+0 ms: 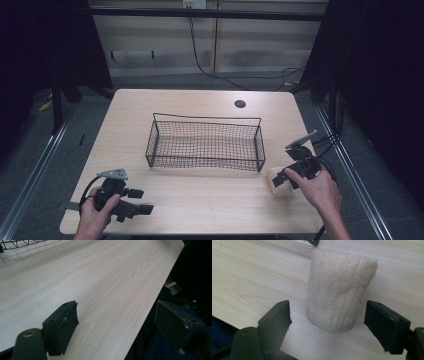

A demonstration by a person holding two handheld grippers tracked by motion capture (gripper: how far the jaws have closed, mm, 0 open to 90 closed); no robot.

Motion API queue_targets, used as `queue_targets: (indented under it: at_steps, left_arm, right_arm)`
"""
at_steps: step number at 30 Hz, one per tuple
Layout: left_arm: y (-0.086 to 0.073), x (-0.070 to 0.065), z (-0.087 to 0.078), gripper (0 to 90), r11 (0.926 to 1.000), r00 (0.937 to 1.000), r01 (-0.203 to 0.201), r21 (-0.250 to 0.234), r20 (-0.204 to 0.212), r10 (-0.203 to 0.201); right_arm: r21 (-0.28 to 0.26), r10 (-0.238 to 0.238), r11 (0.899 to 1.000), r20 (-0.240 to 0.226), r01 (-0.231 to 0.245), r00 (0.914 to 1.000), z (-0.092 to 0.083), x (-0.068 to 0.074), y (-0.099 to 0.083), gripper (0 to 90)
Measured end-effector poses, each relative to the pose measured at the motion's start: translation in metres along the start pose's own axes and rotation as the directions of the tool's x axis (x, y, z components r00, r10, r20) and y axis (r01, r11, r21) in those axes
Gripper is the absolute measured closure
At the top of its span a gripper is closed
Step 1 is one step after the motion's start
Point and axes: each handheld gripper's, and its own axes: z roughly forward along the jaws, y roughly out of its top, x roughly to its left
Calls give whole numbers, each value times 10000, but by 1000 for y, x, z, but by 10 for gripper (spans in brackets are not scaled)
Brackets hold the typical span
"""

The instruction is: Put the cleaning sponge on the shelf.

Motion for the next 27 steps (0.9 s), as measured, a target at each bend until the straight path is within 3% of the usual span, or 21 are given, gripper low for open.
queue_targets:
  at_steps: [6,14,16,27]
  left_arm:
    - [0,0,1,183,10000,10000,-4,-8,-22,4]
    - [0,-3,1,183,10000,9999,-79,4,85,79]
    - [0,-2,1,183,10000,10000,-75,-7,34,75]
    - [0,-1,1,183,10000,10000,-32,-9,19,32]
  right_arm:
    - [135,178,9997,36,-178,9998,8,-6,-1,210]
    - [454,60,9989,210,-70,9998,17,-3,3,205]
    - [580,158,9981,468,-185,9988,20,-3,4,205]
    - [812,167,9965,624,-217,9979,27,-2,9,205]
